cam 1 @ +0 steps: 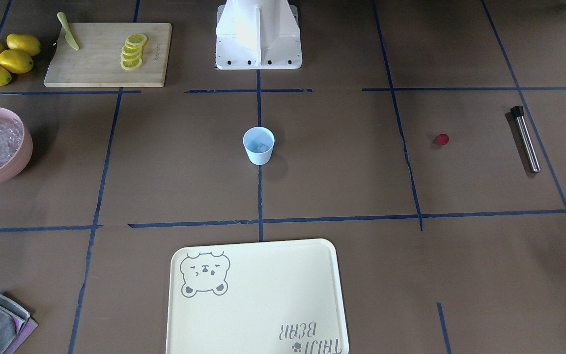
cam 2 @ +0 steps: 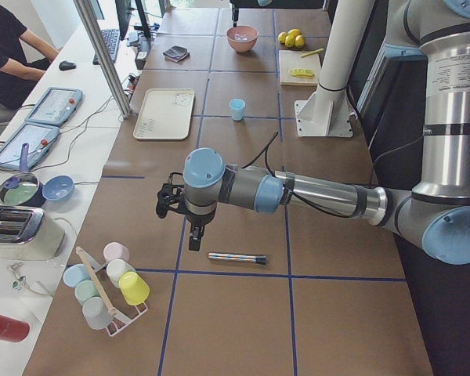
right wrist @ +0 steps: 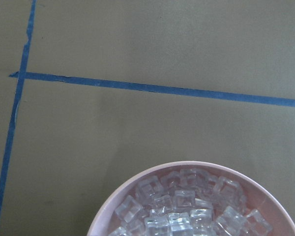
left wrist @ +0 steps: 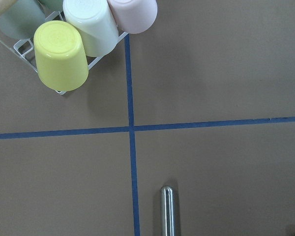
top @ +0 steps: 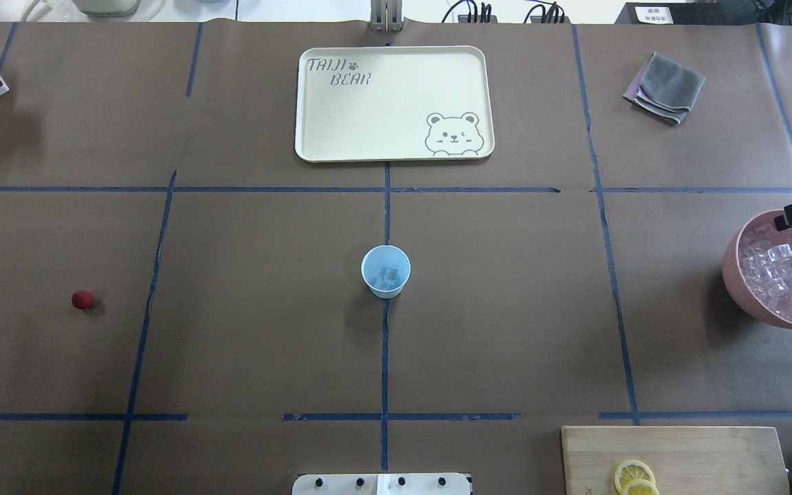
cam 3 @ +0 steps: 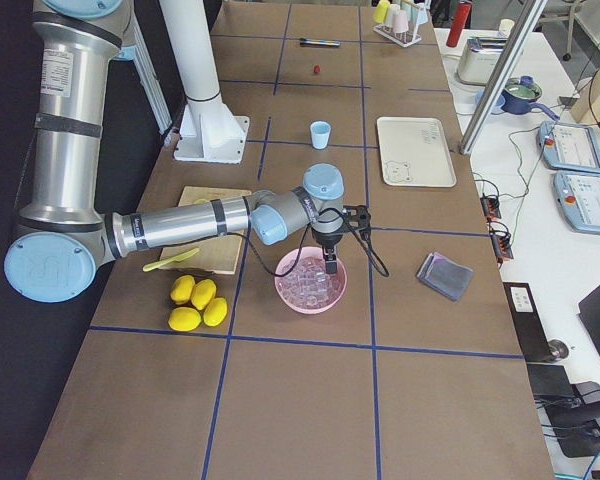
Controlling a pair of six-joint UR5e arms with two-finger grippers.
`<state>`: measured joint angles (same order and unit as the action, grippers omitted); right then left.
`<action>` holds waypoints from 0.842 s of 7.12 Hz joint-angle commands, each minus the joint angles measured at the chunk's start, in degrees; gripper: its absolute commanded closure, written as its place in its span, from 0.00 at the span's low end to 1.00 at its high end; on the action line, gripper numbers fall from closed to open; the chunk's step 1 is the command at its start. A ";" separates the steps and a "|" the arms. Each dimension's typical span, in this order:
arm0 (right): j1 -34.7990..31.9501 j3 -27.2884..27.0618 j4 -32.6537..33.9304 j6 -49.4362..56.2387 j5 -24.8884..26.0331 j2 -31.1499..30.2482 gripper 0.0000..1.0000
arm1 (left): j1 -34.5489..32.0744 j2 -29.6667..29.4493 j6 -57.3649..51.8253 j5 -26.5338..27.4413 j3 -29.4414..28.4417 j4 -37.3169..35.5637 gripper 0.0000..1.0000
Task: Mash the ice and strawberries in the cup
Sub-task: 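Lower the right gripper into the bowl, grasp a third ice cube, lift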
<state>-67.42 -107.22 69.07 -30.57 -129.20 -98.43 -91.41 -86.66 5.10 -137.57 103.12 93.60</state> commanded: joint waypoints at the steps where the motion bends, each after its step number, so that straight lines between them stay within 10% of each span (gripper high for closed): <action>1: 4.74 1.56 -1.57 -2.48 2.71 -0.10 0.03 | 0.00 0.00 0.00 0.02 -0.02 0.00 0.00; 6: 5.11 3.42 -1.75 -0.63 3.08 -1.50 0.21 | 0.00 -0.09 0.00 -0.07 0.06 0.00 0.00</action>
<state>-62.33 -103.88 67.30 -31.44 -126.14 -99.79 -91.41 -86.68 5.10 -137.57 103.17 93.60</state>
